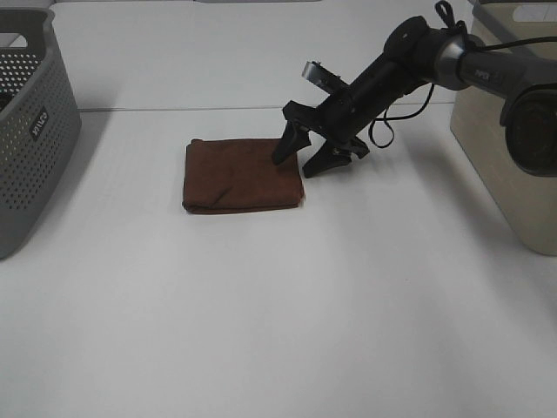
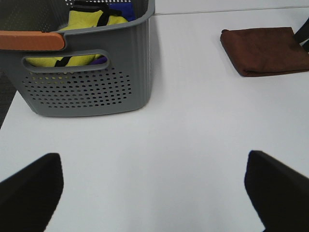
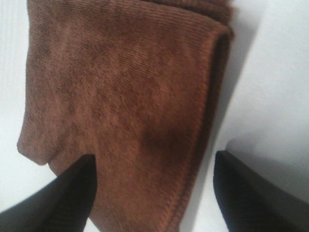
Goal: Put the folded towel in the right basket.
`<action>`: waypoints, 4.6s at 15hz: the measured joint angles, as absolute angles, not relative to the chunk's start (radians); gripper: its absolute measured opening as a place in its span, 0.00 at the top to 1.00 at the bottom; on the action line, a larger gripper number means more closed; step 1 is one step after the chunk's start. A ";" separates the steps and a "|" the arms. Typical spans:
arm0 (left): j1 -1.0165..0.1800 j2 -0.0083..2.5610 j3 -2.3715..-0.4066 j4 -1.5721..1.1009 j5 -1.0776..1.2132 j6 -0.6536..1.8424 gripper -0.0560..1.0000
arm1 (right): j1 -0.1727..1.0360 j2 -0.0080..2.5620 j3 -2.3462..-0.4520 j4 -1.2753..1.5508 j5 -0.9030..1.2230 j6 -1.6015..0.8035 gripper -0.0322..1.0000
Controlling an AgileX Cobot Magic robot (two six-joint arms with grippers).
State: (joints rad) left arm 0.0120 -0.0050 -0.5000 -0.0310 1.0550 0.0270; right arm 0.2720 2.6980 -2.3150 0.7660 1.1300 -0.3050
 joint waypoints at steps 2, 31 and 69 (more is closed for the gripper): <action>0.012 -0.005 -0.500 -0.031 1.055 0.027 0.03 | 0.303 2.699 -2.316 0.762 1.079 -0.316 0.37; 0.012 -0.005 -0.500 -0.031 1.055 0.027 0.03 | -0.160 2.031 -2.397 0.334 1.222 -0.236 0.90; 0.012 -0.005 -0.500 -0.031 1.055 0.027 0.03 | 0.048 1.447 -1.422 0.157 1.217 -0.103 0.24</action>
State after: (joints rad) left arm 0.0120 -0.0050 -0.5000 -0.0310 1.0550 0.0270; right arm 0.0480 1.4470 -1.4220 0.1570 1.2170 -0.1030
